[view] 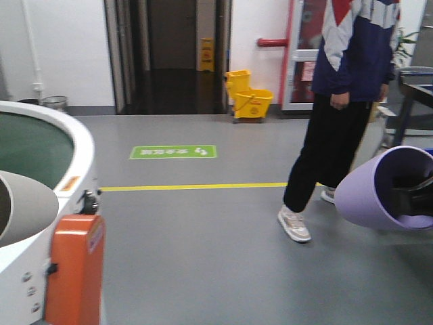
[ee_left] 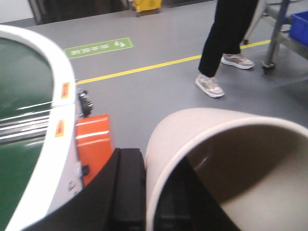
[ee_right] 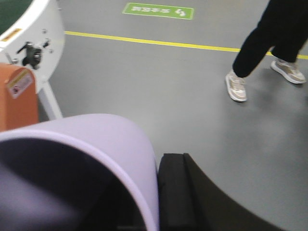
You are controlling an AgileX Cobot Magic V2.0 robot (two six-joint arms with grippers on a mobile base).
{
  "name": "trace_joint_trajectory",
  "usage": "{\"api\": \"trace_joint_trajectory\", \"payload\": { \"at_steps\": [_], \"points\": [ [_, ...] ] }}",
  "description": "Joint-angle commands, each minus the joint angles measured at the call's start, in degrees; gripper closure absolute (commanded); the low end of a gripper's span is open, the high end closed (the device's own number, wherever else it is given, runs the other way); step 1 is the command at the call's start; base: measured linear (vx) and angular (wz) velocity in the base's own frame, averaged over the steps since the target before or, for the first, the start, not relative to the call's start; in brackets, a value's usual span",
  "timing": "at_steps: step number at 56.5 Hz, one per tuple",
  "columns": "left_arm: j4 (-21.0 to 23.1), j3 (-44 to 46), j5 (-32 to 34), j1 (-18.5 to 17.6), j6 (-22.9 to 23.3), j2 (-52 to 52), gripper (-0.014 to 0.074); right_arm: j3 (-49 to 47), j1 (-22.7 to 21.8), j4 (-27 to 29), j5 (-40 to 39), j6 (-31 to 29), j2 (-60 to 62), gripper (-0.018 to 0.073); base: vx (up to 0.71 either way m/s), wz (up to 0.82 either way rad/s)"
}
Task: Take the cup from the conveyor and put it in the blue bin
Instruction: 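Drive the base away from the conveyor toward the blue bin shelf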
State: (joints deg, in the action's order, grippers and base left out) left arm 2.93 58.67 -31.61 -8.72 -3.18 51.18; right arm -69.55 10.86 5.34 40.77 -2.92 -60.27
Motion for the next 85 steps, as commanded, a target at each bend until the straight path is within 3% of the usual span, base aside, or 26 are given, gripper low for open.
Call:
{"api": "trace_joint_trajectory", "payload": {
  "at_steps": [1,85],
  "points": [
    [0.66,1.59,5.45,-0.48,0.25,-0.77,0.0601,-1.79,-0.31,-0.10,-4.77,0.05,1.01,0.0568,0.11,-0.42],
    [0.66,1.59,5.45,-0.48,0.25,-0.70,0.0601,-1.79,-0.31,-0.10,-4.77,0.05,1.01,0.0568,0.24,-0.23]
  ]
}}
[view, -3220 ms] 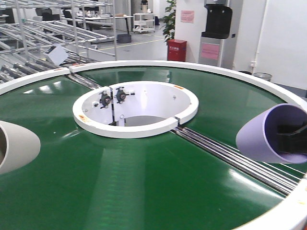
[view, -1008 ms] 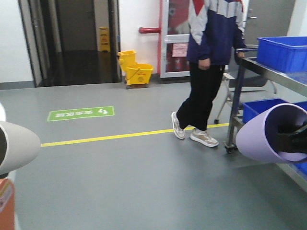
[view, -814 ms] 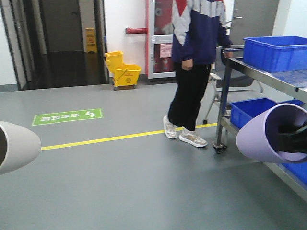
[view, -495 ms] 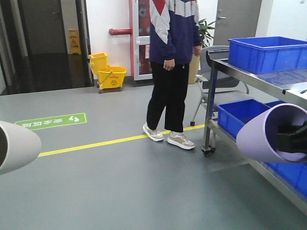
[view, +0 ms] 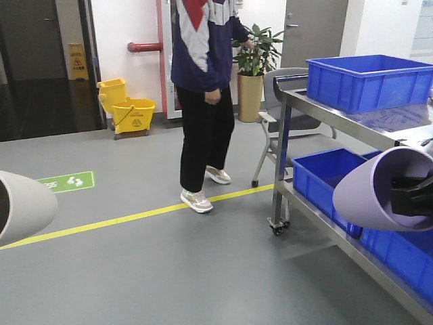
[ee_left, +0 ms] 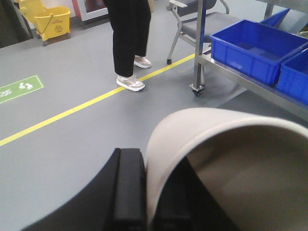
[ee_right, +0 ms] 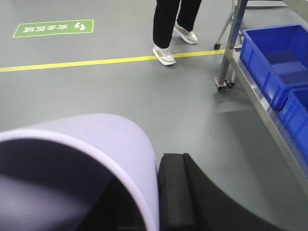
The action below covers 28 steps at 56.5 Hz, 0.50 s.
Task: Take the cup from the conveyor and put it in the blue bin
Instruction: 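Drive the base away from the conveyor toward the blue bin shelf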
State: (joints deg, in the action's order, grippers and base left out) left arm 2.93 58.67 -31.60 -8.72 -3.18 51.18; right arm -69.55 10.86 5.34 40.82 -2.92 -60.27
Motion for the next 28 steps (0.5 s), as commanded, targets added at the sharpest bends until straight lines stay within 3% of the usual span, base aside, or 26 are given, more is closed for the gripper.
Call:
{"api": "trace_joint_trajectory", "payload": {
  "at_steps": [1,28],
  "points": [
    [0.66,1.59,5.44,-0.48,0.25,-0.70,0.0601,-1.79,-0.31,-0.10,-4.83,0.05,1.01,0.0568,0.37,-0.14],
    [0.66,1.59,5.44,-0.48,0.25,-0.70,0.0601,-1.79,-0.31,-0.12,-4.83,0.05,0.96,0.0568,0.40,-0.16]
  ]
}}
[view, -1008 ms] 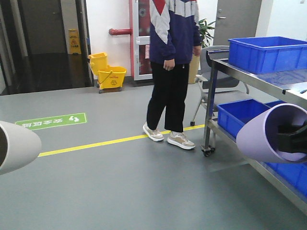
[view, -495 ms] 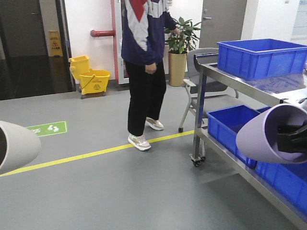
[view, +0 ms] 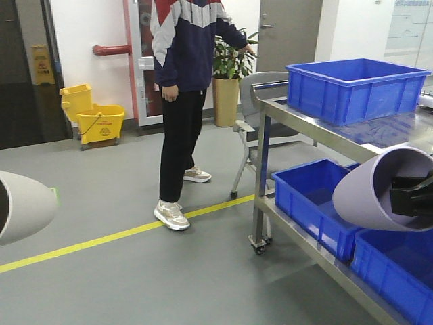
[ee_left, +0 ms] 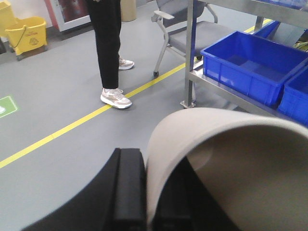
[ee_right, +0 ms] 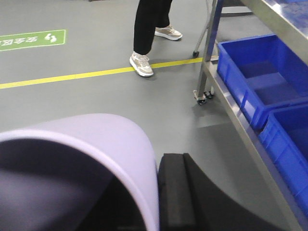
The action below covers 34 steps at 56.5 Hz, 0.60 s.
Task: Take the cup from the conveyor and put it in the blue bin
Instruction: 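Drive the base away from the conveyor toward the blue bin shelf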
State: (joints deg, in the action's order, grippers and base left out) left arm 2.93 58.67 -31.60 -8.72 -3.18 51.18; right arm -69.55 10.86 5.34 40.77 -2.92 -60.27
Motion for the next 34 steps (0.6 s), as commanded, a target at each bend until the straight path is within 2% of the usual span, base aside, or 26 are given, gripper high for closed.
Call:
{"api": "trace_joint_trajectory", "payload": {
  "at_steps": [1,19,34],
  "points": [
    [0.66,1.59,5.44,-0.48,0.25,-0.70,0.0601,-1.79,-0.31,-0.12,-4.77,0.05,0.96,0.0568,0.42,-0.17],
    [0.66,1.59,5.44,-0.48,0.25,-0.70,0.0601,-1.79,-0.31,-0.06,-4.77,0.05,0.96,0.0568,0.40,-0.28],
    [0.66,1.59,5.44,-0.48,0.25,-0.70,0.0601,-1.79,-0.31,-0.06,-4.77,0.05,0.96,0.0568,0.33,-0.53]
  ]
}}
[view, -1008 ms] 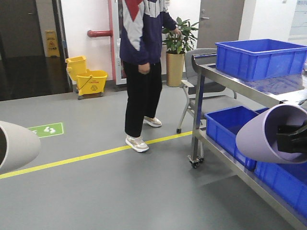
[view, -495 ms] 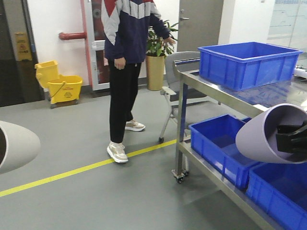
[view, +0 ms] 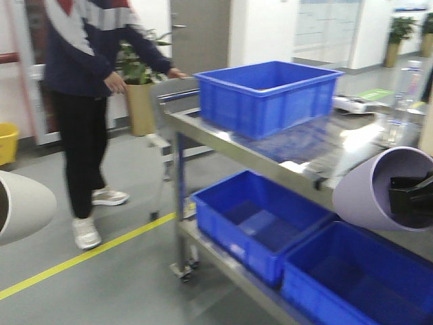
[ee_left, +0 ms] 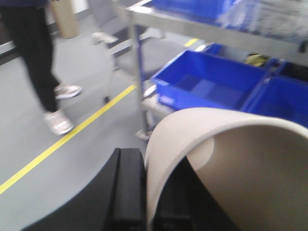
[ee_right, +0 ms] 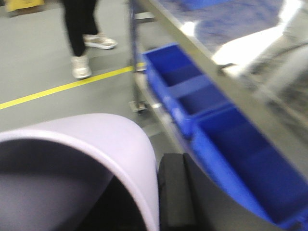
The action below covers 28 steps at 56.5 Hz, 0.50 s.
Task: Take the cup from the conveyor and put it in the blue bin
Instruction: 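Drive the base away from the conveyor toward the blue bin shelf, then approach the large blue bin and extend both held cups over it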
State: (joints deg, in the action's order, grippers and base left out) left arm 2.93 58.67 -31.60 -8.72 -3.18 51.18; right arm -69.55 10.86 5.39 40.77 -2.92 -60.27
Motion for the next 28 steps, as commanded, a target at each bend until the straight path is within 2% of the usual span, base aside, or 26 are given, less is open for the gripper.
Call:
{"api": "trace_joint_trajectory", "payload": {
  "at_steps": [1,28],
  "points": [
    [0.66,1.59,5.44,-0.48,0.25,-0.70,0.0601,-1.79,-0.31,-0.12,-4.77,0.05,0.96,0.0568,0.29,-0.68],
    [0.66,1.59,5.44,-0.48,0.25,-0.70,0.0601,-1.79,-0.31,-0.12,-4.77,0.05,0.96,0.0568,0.24,-0.81]
  ]
}}
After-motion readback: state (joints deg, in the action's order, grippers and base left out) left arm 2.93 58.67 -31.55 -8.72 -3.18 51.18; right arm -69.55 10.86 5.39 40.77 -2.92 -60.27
